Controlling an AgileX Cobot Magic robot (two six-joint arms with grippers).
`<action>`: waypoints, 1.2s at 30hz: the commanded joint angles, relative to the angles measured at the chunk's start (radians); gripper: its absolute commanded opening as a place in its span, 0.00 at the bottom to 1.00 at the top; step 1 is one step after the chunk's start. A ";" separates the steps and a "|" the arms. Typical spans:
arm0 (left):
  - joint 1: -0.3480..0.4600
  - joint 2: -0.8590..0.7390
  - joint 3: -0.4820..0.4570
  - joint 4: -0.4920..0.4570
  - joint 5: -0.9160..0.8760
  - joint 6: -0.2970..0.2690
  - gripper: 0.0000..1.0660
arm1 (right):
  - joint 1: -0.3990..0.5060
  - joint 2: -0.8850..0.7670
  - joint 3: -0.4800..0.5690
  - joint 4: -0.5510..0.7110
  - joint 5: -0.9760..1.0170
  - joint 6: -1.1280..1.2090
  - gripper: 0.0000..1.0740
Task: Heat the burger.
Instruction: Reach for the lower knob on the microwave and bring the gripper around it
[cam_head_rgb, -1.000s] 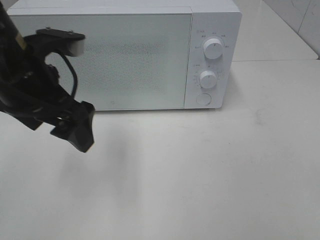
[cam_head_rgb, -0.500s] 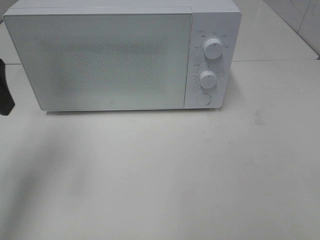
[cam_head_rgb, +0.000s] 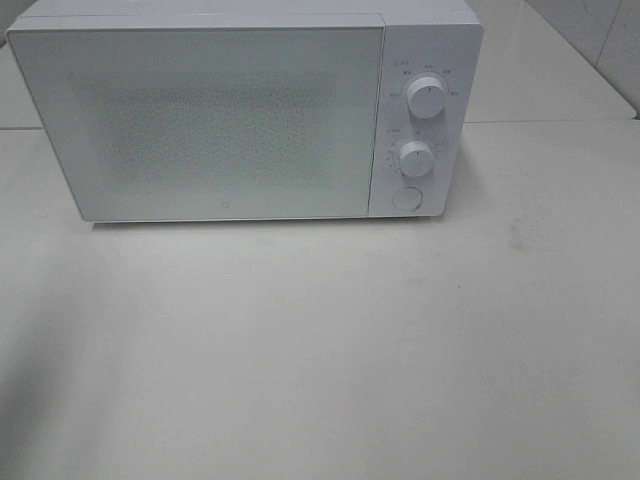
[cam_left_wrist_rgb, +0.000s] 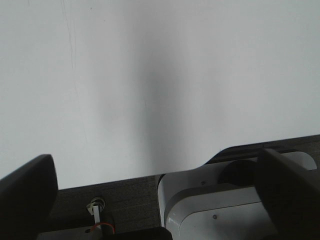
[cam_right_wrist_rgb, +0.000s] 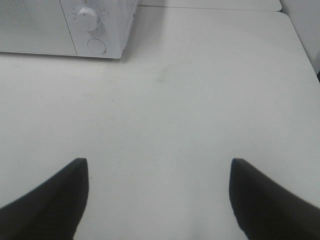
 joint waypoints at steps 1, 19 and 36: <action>0.002 -0.130 0.096 0.005 -0.002 -0.001 0.94 | -0.007 -0.025 0.002 0.005 -0.005 0.003 0.70; 0.002 -0.576 0.309 -0.016 -0.071 -0.008 0.94 | -0.007 -0.025 0.002 0.005 -0.005 0.003 0.70; 0.002 -0.993 0.344 -0.011 -0.135 -0.011 0.94 | -0.007 -0.025 0.002 0.005 -0.005 0.003 0.70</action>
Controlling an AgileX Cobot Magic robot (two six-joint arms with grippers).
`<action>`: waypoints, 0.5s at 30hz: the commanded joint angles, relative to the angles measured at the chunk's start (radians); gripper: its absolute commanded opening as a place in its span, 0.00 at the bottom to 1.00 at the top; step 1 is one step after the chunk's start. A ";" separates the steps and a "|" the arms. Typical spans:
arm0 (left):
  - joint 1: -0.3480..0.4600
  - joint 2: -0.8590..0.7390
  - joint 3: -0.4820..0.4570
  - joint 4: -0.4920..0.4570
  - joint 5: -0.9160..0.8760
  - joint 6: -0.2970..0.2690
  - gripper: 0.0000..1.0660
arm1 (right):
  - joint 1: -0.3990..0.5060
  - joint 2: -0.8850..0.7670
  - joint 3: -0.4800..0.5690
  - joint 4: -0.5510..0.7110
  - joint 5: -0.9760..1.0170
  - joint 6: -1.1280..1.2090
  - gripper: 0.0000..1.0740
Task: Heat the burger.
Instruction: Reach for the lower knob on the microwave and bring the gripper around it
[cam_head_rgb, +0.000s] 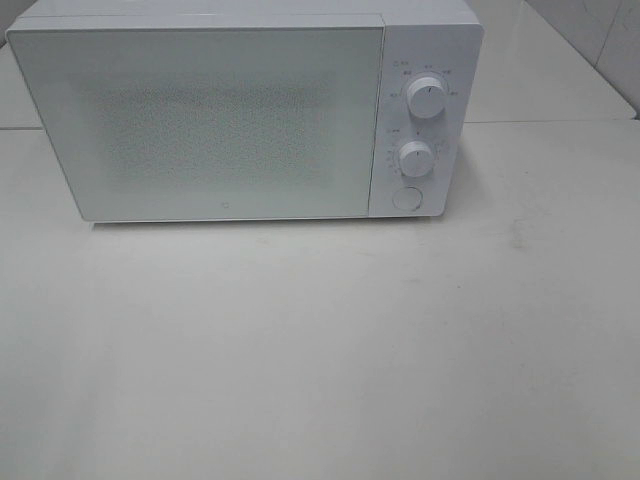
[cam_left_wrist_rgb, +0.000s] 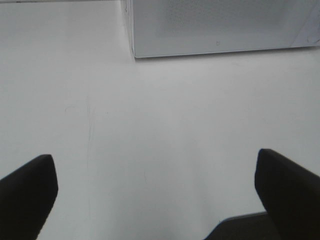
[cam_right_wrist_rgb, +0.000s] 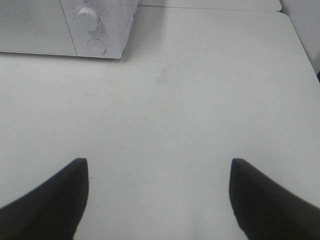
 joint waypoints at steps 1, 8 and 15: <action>0.002 -0.027 0.003 -0.002 -0.014 -0.008 0.94 | -0.007 -0.025 0.002 0.005 -0.005 0.002 0.70; 0.002 -0.077 0.003 0.000 -0.015 -0.008 0.94 | -0.007 -0.024 0.002 0.005 -0.005 0.002 0.70; 0.002 -0.077 0.003 0.000 -0.015 -0.008 0.94 | -0.007 -0.024 0.002 0.005 -0.005 0.002 0.70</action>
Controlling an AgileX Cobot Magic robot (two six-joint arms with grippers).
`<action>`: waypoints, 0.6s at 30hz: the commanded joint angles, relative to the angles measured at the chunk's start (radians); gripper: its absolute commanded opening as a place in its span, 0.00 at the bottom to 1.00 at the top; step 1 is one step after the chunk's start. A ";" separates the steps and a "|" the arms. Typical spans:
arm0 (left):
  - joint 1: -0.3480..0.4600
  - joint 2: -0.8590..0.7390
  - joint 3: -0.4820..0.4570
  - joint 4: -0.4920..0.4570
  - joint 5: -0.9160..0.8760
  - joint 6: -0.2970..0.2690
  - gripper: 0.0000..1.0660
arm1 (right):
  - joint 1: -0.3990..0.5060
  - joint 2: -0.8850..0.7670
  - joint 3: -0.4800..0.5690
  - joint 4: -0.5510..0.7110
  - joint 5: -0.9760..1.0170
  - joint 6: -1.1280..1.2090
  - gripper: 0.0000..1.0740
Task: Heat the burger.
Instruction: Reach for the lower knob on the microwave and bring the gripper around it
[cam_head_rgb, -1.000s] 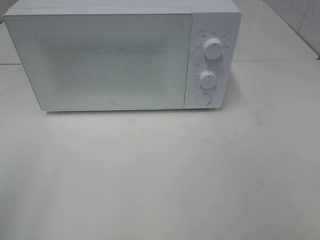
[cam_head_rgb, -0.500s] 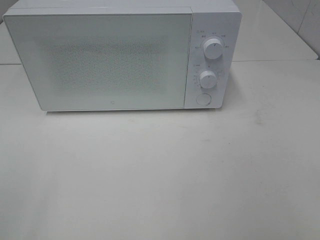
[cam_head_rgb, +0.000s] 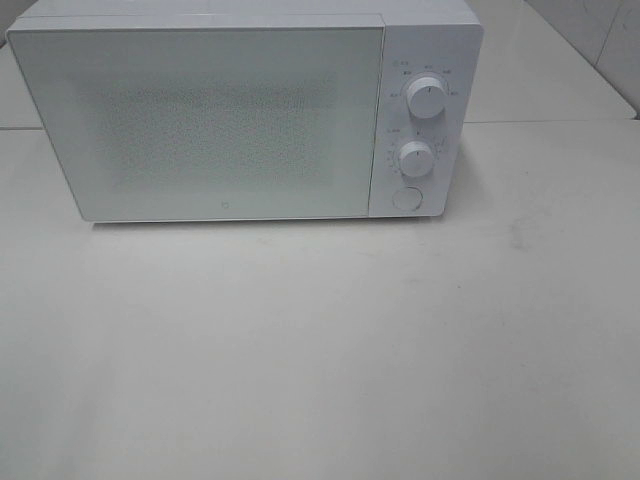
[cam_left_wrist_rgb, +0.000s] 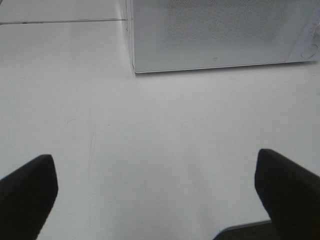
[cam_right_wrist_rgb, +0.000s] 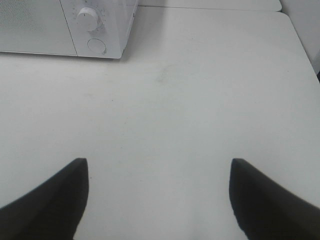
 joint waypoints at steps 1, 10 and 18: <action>0.002 -0.025 0.003 -0.001 -0.014 -0.007 0.94 | -0.007 -0.024 0.002 0.005 -0.005 0.002 0.70; 0.002 -0.025 0.003 0.000 -0.014 -0.007 0.94 | -0.007 -0.024 0.002 0.005 -0.005 0.002 0.70; 0.002 -0.025 0.003 0.000 -0.014 -0.007 0.94 | -0.007 -0.024 0.002 0.005 -0.005 0.002 0.70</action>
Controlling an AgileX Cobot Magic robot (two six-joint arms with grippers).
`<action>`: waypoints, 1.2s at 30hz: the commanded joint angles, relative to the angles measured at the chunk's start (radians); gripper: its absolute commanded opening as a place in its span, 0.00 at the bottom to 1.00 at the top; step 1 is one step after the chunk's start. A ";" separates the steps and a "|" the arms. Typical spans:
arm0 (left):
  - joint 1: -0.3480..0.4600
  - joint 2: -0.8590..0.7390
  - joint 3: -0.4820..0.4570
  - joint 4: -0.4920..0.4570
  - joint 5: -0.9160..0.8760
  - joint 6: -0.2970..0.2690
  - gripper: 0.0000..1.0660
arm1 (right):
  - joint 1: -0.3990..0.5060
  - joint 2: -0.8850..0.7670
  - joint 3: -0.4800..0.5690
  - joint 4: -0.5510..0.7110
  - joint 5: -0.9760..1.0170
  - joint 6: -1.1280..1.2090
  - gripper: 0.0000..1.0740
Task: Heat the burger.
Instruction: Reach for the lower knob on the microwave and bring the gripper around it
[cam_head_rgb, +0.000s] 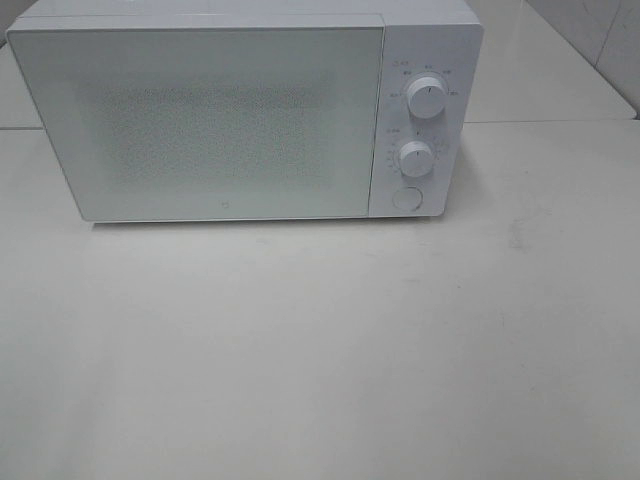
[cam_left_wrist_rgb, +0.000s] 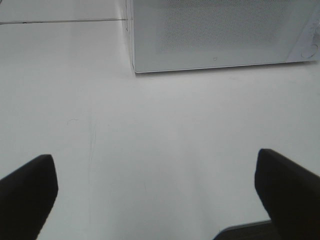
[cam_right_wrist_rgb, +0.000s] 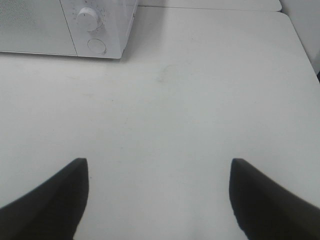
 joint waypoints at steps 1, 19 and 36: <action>0.002 -0.025 0.003 0.000 -0.014 -0.007 0.94 | -0.007 -0.024 0.002 0.005 -0.005 0.002 0.70; 0.002 -0.025 0.003 0.000 -0.014 -0.007 0.94 | -0.007 0.294 -0.006 0.061 -0.016 -0.002 0.70; 0.002 -0.025 0.003 0.000 -0.014 -0.007 0.94 | -0.007 0.582 -0.013 0.083 -0.027 -0.004 0.70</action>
